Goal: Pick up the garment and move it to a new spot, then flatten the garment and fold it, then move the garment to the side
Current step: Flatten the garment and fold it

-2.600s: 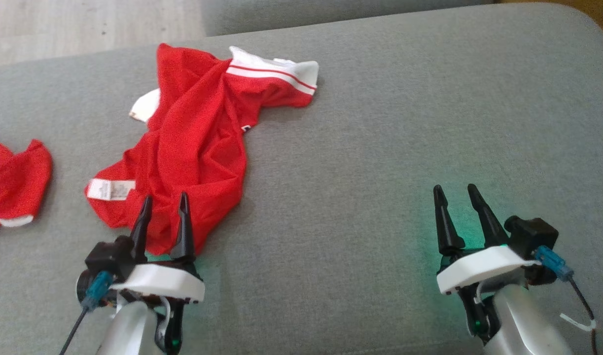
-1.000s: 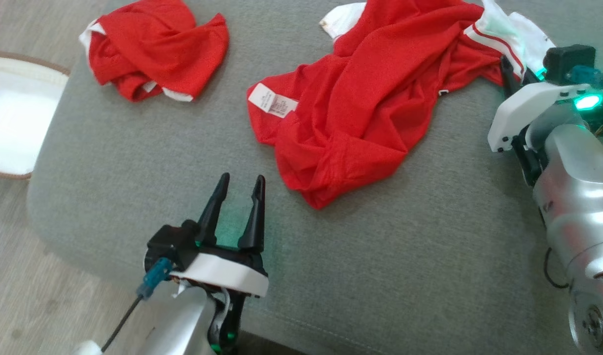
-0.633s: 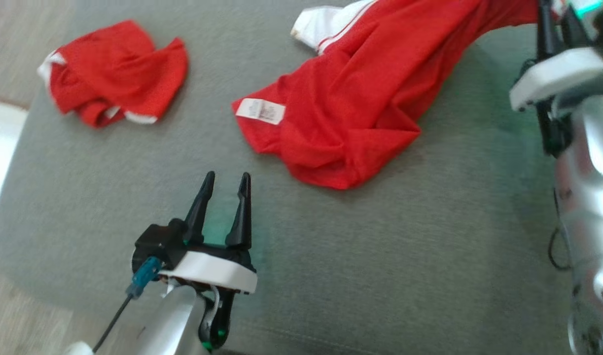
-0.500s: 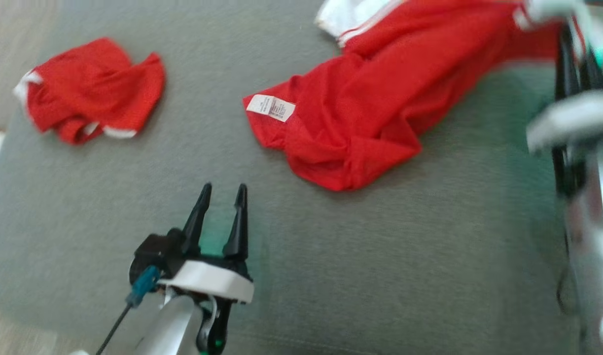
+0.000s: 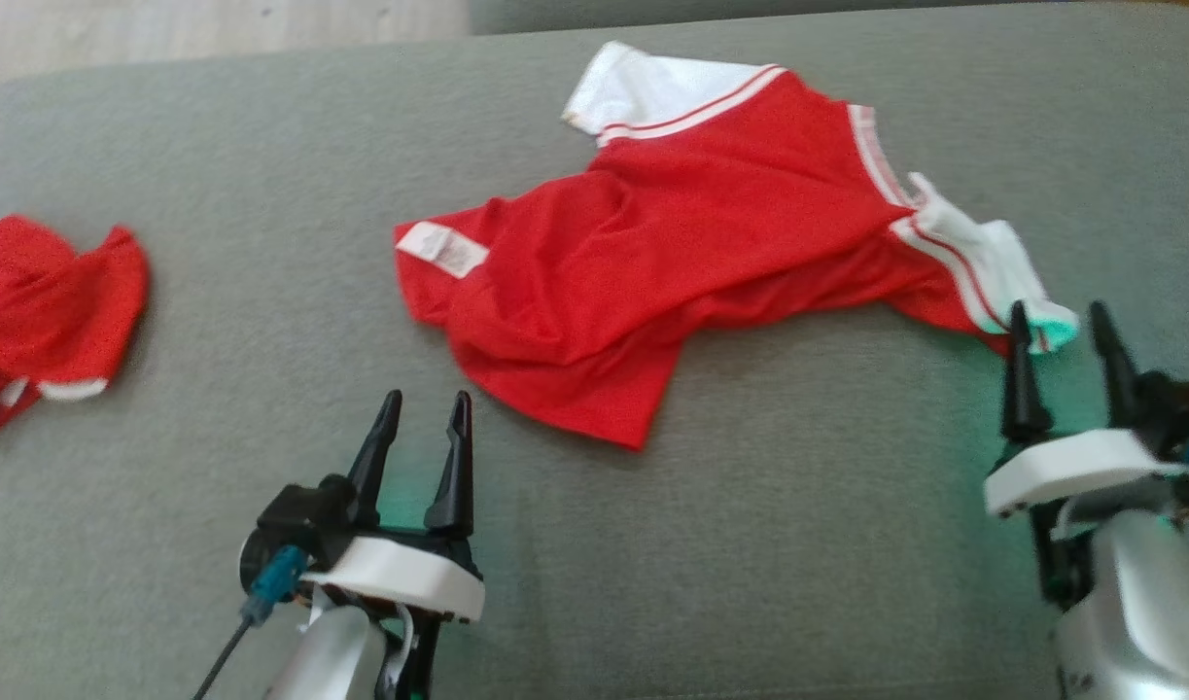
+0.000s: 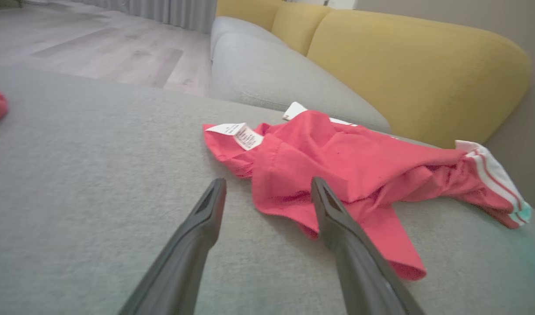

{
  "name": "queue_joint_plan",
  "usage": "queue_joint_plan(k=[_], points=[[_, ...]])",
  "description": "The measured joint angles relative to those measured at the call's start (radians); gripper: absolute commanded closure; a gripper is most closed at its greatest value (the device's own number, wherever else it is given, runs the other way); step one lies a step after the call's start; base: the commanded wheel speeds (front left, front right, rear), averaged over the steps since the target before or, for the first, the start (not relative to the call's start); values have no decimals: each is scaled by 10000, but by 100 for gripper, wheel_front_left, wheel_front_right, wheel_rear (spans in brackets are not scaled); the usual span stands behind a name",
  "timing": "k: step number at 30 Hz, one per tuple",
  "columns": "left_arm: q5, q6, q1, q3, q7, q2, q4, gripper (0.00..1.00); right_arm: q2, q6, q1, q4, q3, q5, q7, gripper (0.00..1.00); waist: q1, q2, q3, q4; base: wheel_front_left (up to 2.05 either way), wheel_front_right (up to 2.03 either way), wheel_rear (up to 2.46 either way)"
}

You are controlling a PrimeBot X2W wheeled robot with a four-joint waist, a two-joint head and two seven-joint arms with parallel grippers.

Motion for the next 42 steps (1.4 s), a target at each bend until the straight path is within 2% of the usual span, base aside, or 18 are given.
queue_joint_plan(k=[4,11,16,22,33,37,39,42], points=[[77,-142,101,-153,0,0,15,0,351,-2,464,-493,341,58,0,0,0,0,-119,-486,0,0,0],[56,-339,141,-1404,0,2,443,0,522,0,693,-564,1030,314,0,0,1,0,-72,-1115,0,0,0],[-562,-345,86,-1893,0,12,1118,0,589,-2,680,-614,1218,382,0,0,2,0,145,-1424,0,0,0],[-940,-341,-308,-2307,-4,77,1267,0,591,0,665,-662,1256,487,0,0,2,0,379,-1637,0,0,0],[-1375,-343,-773,-2978,-4,77,600,0,596,0,278,-598,1569,924,0,0,2,0,732,-1981,0,0,0],[-1313,-347,-775,-2857,-4,69,596,0,596,-2,280,-539,1567,934,0,0,2,0,765,-1966,0,0,0],[-1175,-349,-774,-2642,-4,44,625,100,596,0,280,-529,1567,997,0,0,2,0,771,-1962,0,0,0],[-840,-349,-773,-2134,-2,56,431,100,596,-2,280,-485,1561,1020,0,0,3,0,736,-1941,0,0,0]])
